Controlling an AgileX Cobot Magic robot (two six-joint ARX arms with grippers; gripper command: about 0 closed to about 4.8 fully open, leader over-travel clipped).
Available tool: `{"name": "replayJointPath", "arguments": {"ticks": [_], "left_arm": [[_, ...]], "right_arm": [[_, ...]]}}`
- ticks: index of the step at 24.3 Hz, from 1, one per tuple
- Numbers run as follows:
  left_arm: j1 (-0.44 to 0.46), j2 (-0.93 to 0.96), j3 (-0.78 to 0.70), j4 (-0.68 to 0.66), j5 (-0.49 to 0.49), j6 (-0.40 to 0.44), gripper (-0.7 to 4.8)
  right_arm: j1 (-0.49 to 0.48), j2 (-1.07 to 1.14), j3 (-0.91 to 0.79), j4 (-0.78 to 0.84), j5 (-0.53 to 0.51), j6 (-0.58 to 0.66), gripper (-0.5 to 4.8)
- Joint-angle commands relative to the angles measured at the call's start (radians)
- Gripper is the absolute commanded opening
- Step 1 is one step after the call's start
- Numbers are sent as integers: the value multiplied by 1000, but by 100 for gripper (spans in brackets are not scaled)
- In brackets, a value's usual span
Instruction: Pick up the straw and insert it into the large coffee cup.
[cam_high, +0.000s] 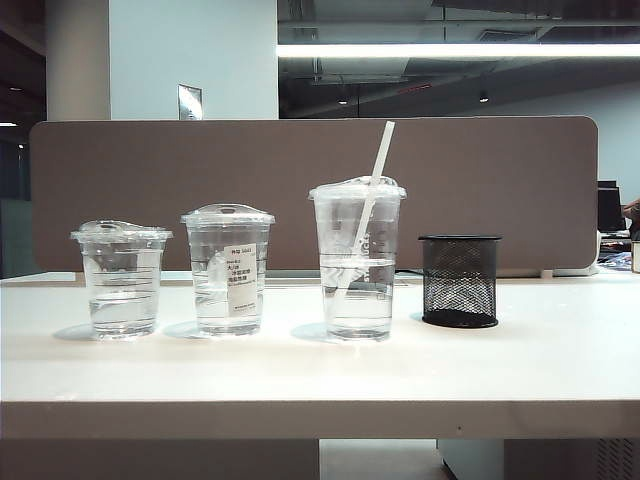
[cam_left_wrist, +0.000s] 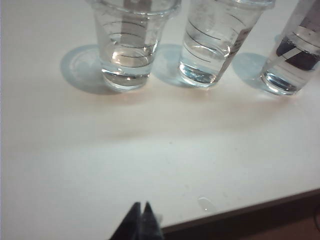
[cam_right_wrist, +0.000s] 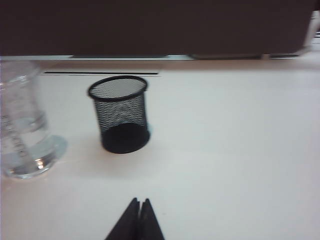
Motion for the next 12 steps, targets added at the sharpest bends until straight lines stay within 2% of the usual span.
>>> {"name": "replayJointPath", "arguments": {"ticks": [1, 12], "left_arm": [[-1, 0, 3, 10, 0, 1, -4], [-1, 0, 3, 10, 0, 0, -4]], "right_arm": [[-40, -1, -8, 14, -3, 1, 22], [-56, -1, -7, -8, 1, 0, 22]]}}
